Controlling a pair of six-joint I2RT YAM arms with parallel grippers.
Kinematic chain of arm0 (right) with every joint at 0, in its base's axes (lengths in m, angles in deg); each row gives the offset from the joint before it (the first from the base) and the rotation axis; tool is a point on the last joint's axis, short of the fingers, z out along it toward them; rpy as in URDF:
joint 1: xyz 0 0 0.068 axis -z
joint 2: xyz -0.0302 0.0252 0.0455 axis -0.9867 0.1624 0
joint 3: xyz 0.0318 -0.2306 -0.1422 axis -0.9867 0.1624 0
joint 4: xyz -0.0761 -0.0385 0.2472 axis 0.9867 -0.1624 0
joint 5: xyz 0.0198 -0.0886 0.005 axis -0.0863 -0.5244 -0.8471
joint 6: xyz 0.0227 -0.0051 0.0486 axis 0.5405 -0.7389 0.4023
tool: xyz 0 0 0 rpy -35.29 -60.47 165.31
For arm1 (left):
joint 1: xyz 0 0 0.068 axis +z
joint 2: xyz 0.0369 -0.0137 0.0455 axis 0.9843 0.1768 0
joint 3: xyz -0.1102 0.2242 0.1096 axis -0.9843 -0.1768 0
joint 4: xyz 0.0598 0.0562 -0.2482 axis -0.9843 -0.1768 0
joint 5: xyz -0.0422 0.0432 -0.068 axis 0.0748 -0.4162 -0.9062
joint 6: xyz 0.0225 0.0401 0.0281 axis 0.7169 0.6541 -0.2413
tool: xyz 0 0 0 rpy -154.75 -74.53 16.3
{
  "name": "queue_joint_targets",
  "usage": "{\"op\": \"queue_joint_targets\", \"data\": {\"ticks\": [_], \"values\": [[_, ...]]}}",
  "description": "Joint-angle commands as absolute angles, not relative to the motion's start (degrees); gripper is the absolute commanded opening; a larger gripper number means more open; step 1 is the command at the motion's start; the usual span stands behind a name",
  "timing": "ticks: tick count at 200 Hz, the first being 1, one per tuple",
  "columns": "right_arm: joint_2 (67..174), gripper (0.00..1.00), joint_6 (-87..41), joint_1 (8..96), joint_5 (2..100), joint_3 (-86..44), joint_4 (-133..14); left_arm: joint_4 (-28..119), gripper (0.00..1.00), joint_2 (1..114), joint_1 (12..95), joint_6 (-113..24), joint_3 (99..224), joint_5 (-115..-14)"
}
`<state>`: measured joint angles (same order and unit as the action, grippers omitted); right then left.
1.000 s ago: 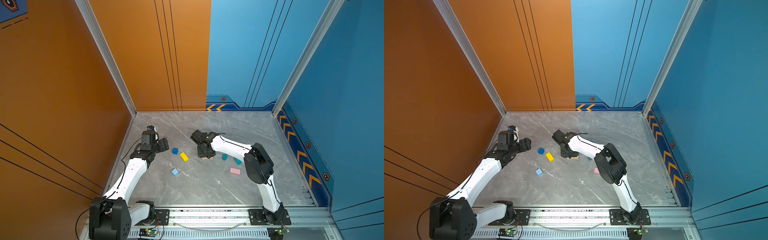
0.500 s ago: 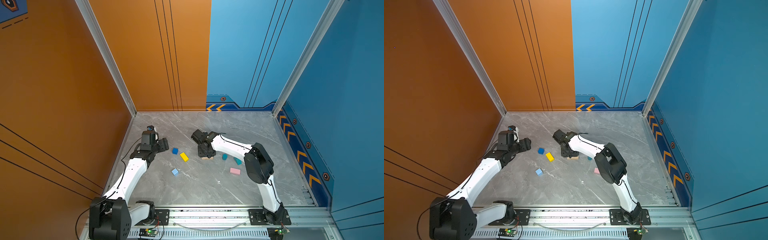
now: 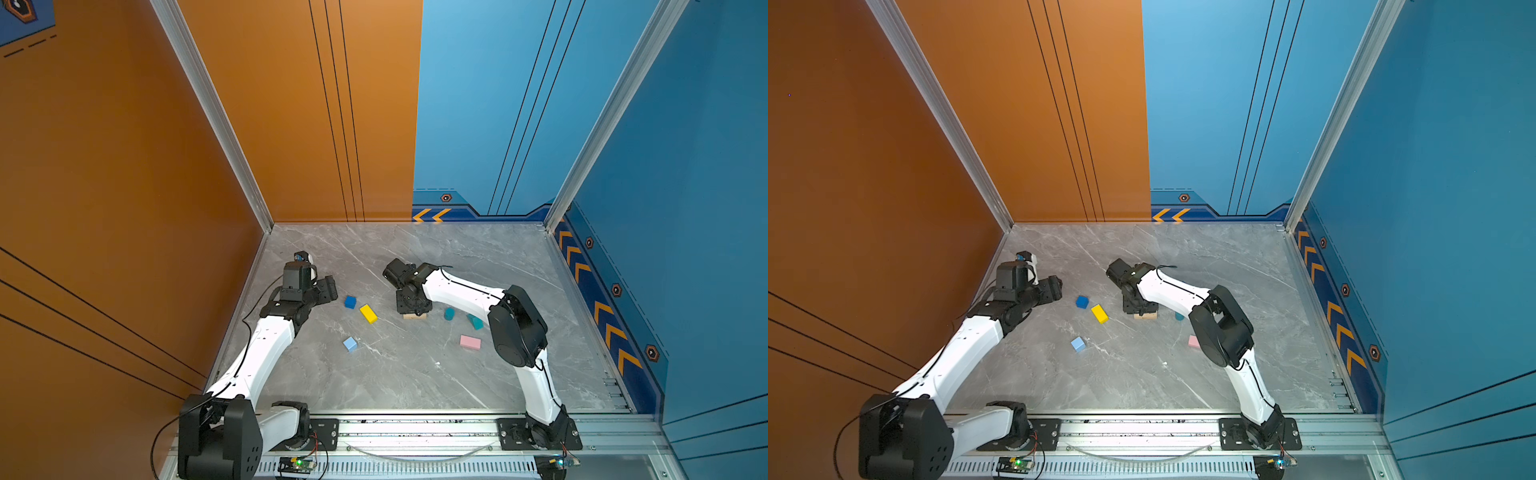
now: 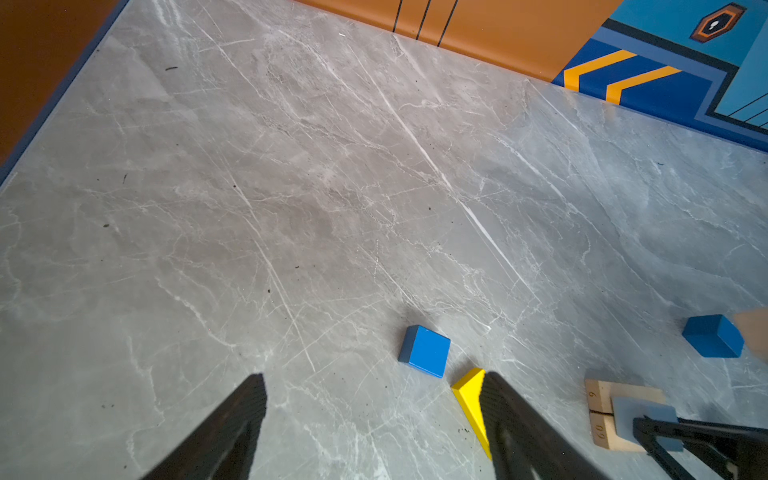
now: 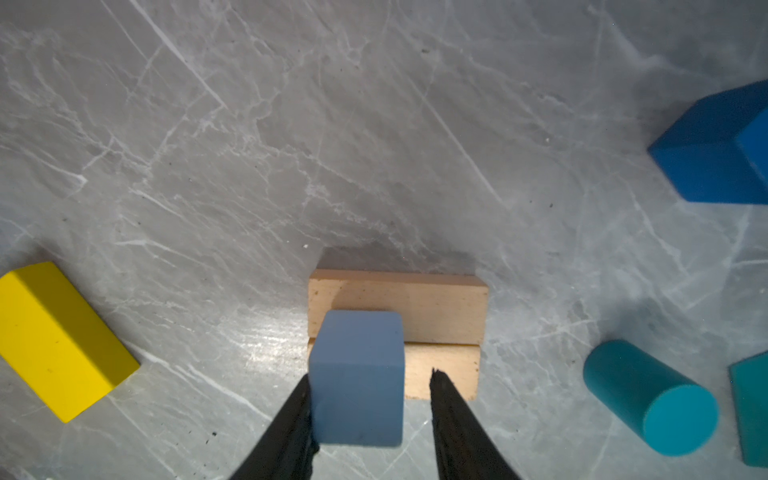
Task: Build the wood block tower
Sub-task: 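Open the right gripper to release the light blue cube on the stack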
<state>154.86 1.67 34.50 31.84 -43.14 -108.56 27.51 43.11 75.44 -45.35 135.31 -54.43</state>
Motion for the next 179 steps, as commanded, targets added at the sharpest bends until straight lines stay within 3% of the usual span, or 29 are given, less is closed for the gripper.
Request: {"op": "queue_joint_targets", "data": {"ticks": [1, 179], "values": [[156.9, 0.46, 2.7, 34.8, 32.6, -42.0, -108.7, 27.3, 0.83, 43.6, 76.1, -45.6, 135.0, -55.2], [153.0, 0.47, 2.9, 34.4, 32.5, -42.0, -108.2, 27.2, 0.83, 43.5, 76.3, -45.7, 135.0, -55.4]]}}
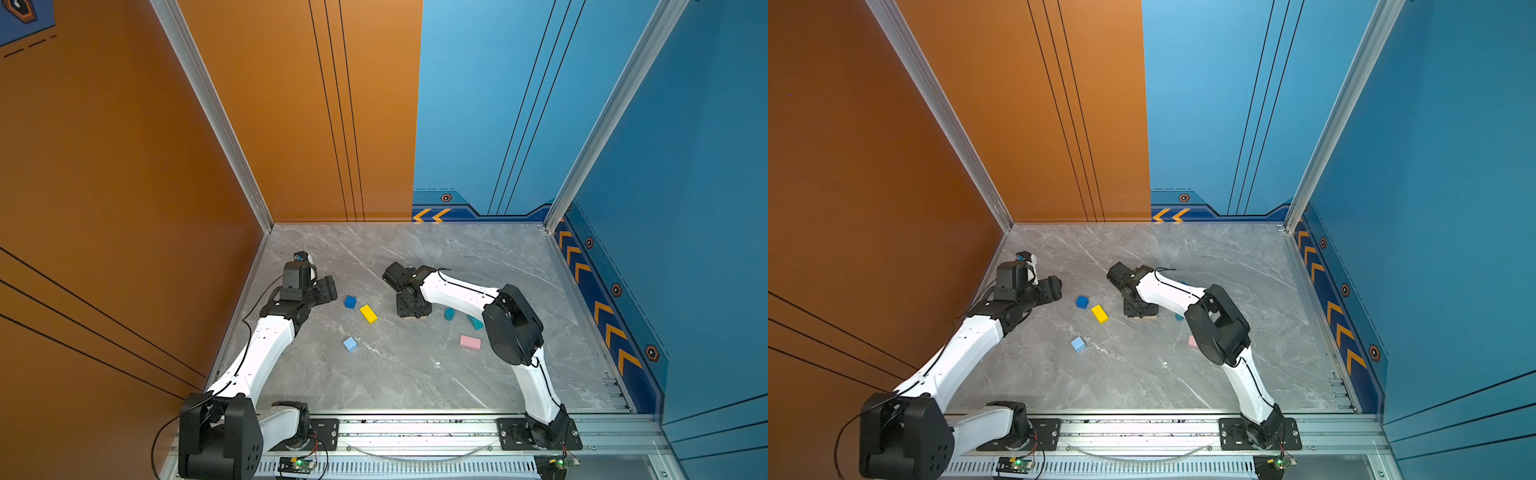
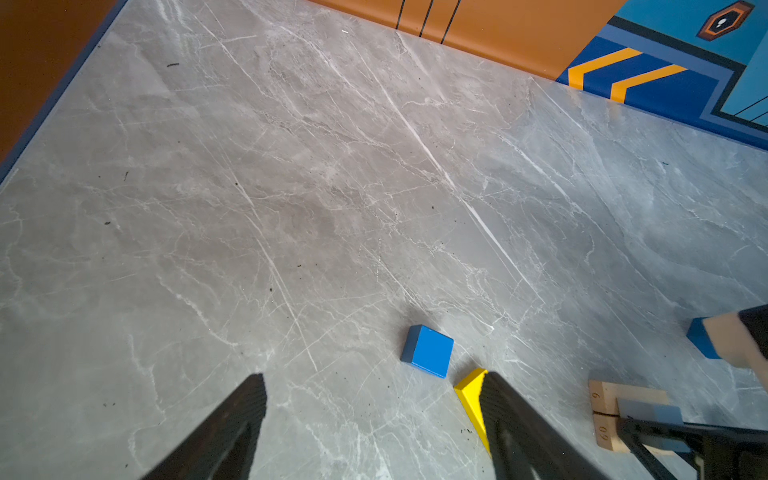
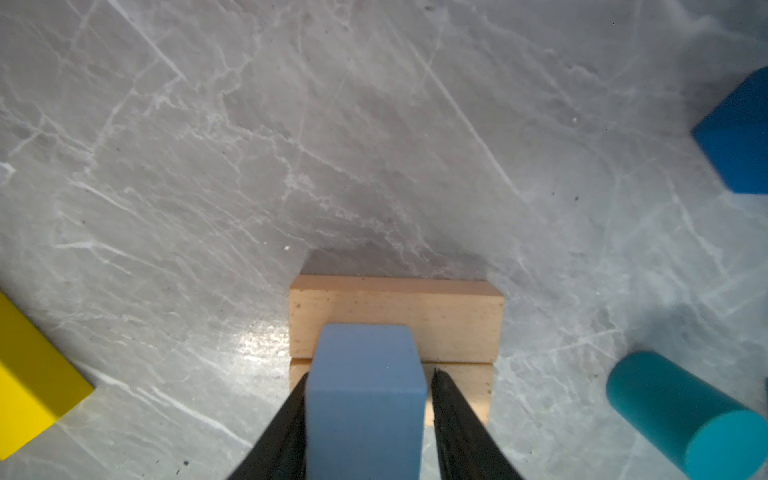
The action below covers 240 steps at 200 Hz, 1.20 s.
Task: Build the wood block tower
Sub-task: 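Open the right gripper to release the light blue cube on the stack, then lift the right gripper and move it farther from the robot over the dark blue cube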
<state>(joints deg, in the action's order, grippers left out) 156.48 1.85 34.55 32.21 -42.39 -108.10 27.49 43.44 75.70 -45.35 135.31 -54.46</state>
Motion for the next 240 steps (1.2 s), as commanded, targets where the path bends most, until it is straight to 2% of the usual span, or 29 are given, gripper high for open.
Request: {"op": "queue_joint_targets", "data": {"ticks": [1, 47, 127, 165, 174, 208, 240], "values": [[153.0, 0.47, 2.9, 34.4, 32.5, -41.9, -108.2, 27.2, 0.83, 43.5, 76.3, -45.7, 135.0, -55.4], [151.8, 0.48, 2.8, 34.2, 32.3, -42.0, -108.1, 27.0, 0.83, 43.4, 76.3, -45.7, 135.0, -55.4], [140.7, 0.52, 0.9, 34.4, 33.0, -38.6, -107.6, 27.2, 0.83, 43.5, 76.5, -45.8, 135.0, -55.9], [135.5, 0.56, -6.2, 40.1, 33.7, -35.7, -109.2, 27.3, 0.82, 43.7, 76.6, -46.0, 135.1, -56.6], [135.1, 0.57, -8.8, 43.8, 34.9, -35.2, -109.8, 27.4, 0.82, 43.8, 76.7, -46.0, 135.1, -56.5], [137.2, 0.58, -14.7, 50.9, 36.9, -35.0, -111.5, 27.5, 0.82, 43.8, 76.7, -46.2, 135.1, -56.6], [140.6, 0.58, -13.1, 53.8, 35.2, -35.4, -111.4, 27.5, 0.82, 44.1, 76.6, -46.5, 135.2, -56.6]]}}
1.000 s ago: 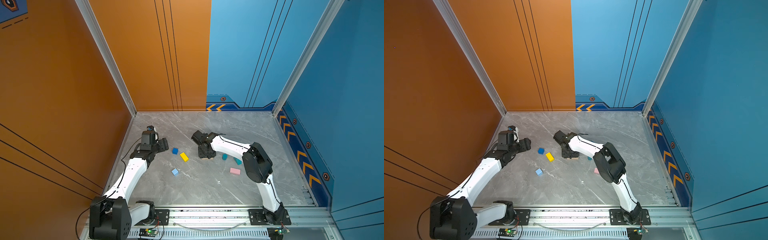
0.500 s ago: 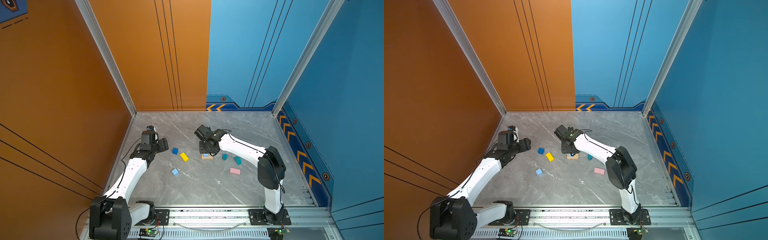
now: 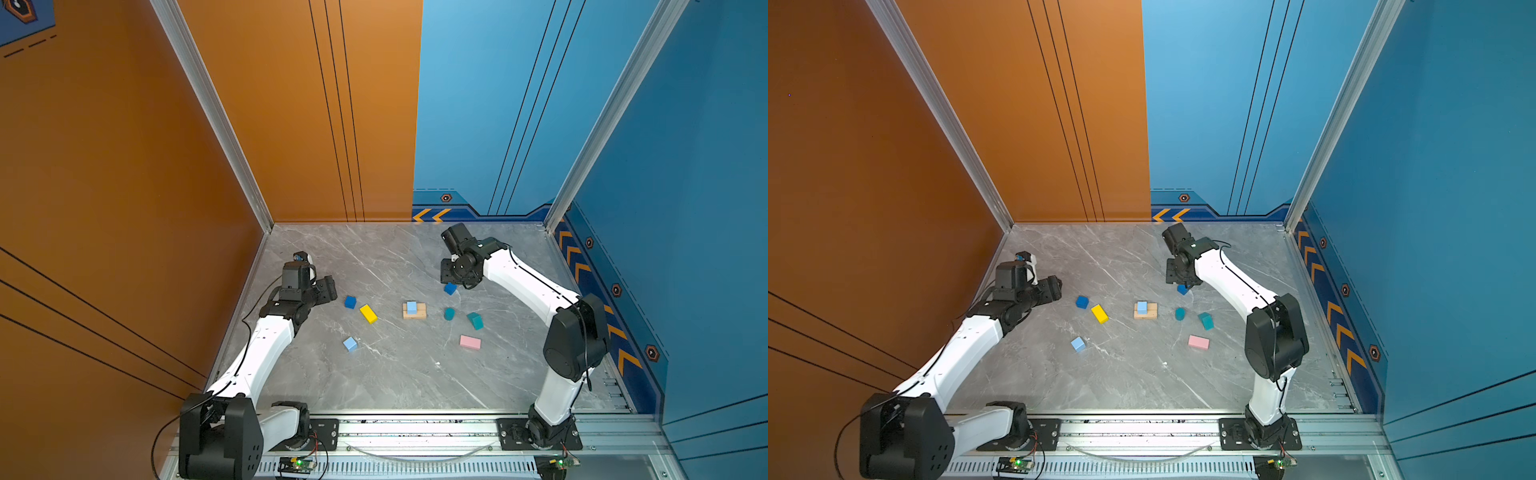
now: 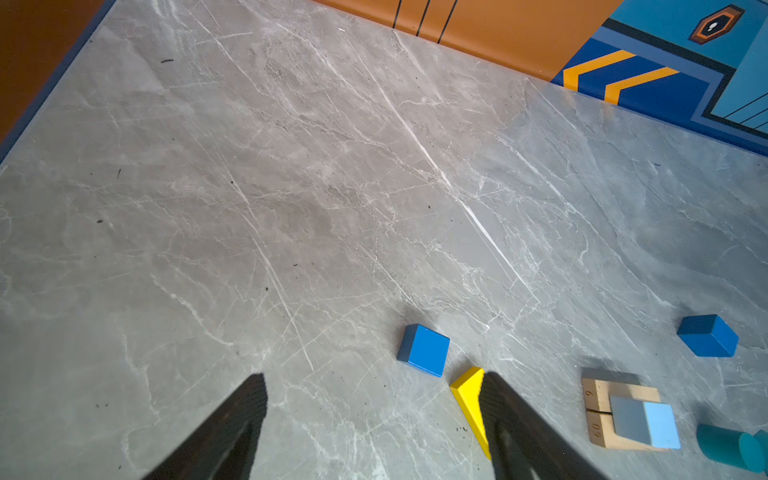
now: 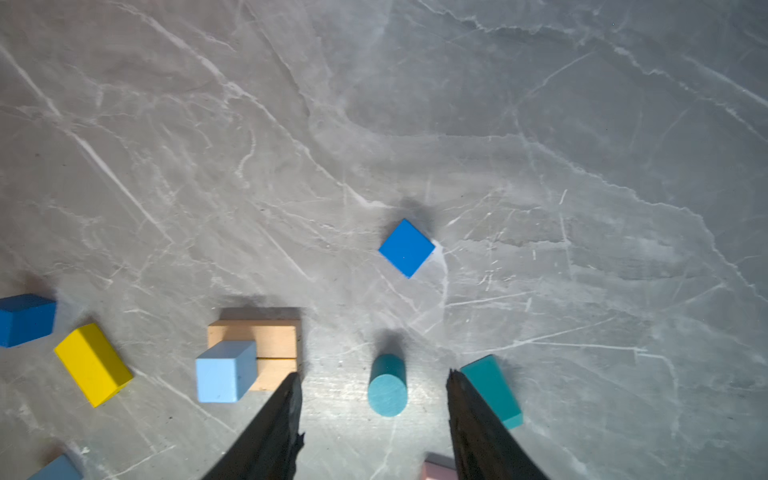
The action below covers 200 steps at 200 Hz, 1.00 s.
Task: Build the wood block tower
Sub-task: 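Lift the right gripper and move it farther from the robot over the dark blue cube, then lower the right gripper and close it on the dark blue cube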
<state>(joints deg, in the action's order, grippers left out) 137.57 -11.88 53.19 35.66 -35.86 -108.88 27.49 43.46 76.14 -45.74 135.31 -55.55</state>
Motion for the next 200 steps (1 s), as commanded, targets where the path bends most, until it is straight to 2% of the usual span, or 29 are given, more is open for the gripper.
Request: {"op": "queue_joint_targets", "data": {"ticks": [1, 48, 102, 200], "values": [[140.8, 0.58, -12.9, 53.9, 35.1, -35.4, -111.3, 27.5, 0.82, 44.2, 76.6, -46.4, 135.2, -56.6], [145.0, 0.60, -6.1, 53.9, 35.6, -34.4, -103.9, 27.3, 0.82, 45.7, 76.7, -46.7, 136.0, -57.3], [151.1, 0.63, -9.2, 55.8, 38.6, -41.4, -104.7, 26.9, 0.82, 45.8, 76.7, -46.4, 136.0, -57.0], [158.0, 0.65, -12.1, 58.2, 43.4, -44.7, -104.3, 26.8, 0.82, 46.0, 76.5, -46.8, 136.4, -57.0]]}}
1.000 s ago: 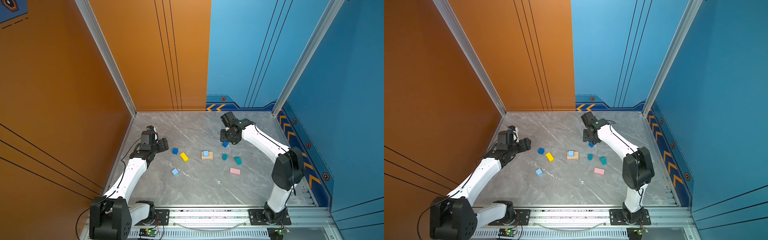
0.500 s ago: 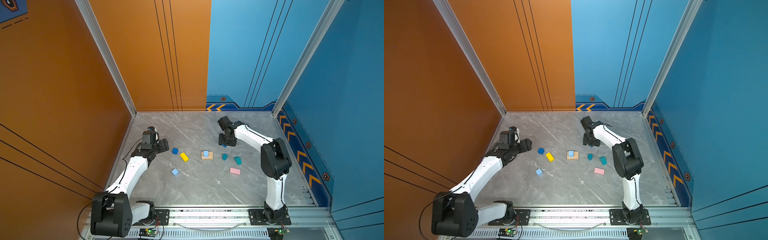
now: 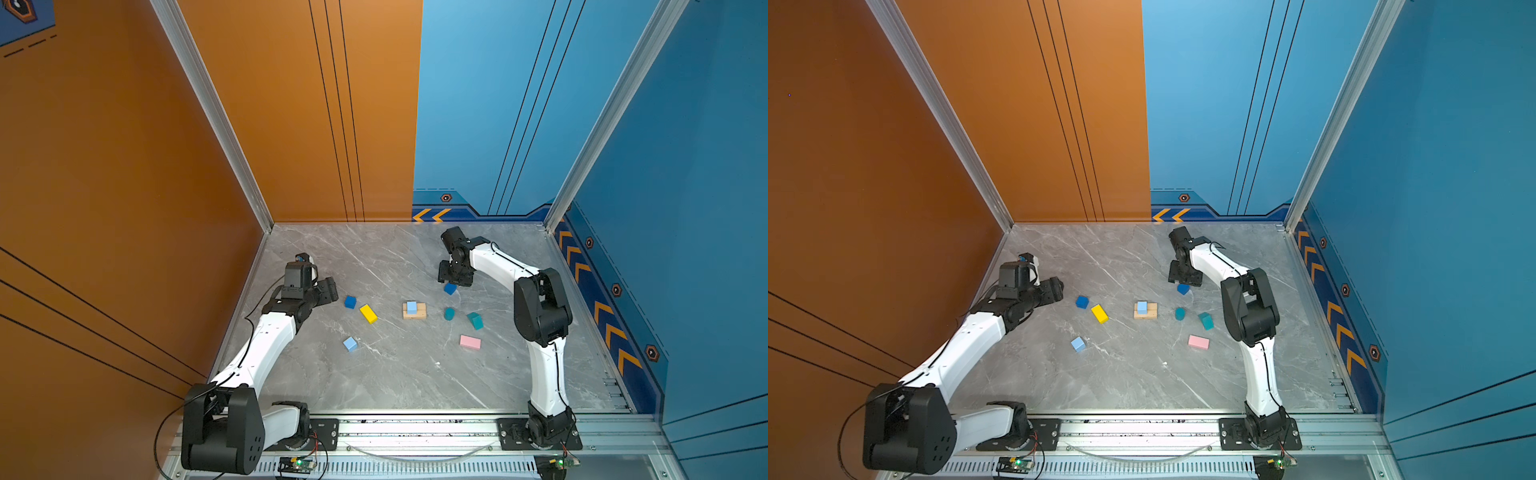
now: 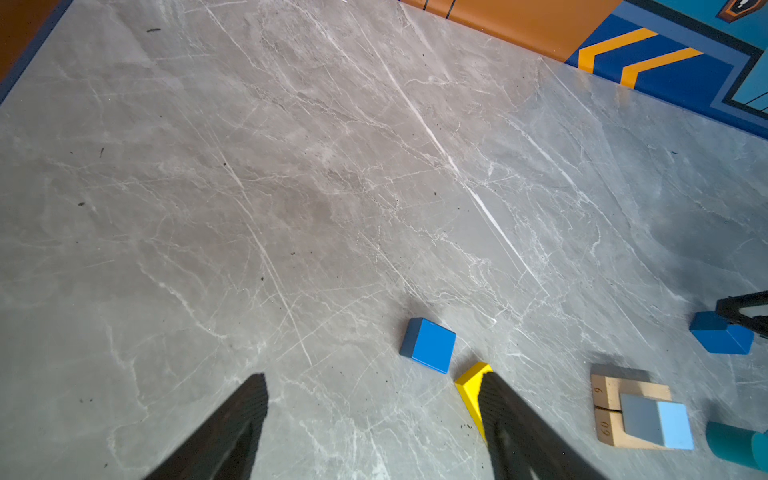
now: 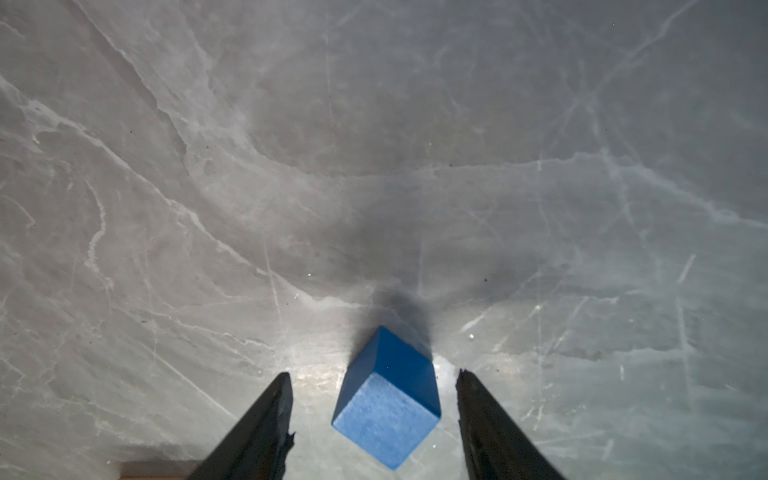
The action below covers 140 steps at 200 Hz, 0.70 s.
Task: Build the wood block tower
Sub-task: 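Lower the right gripper and close it on the dark blue cube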
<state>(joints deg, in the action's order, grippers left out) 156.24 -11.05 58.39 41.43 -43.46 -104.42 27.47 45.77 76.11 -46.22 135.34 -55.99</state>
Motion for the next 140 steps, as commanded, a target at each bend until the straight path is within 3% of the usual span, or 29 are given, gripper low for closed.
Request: {"op": "queue_joint_targets", "data": {"ticks": [1, 140], "values": [[158.1, 0.65, -12.1, 58.2, 43.4, -44.6, -104.3, 26.7, 0.82, 46.0, 76.5, -46.8, 136.4, -57.0], [154.8, 0.64, -8.9, 54.3, 40.7, -39.6, -103.5, 26.8, 0.82, 46.0, 76.4, -46.7, 136.5, -57.3]]}}
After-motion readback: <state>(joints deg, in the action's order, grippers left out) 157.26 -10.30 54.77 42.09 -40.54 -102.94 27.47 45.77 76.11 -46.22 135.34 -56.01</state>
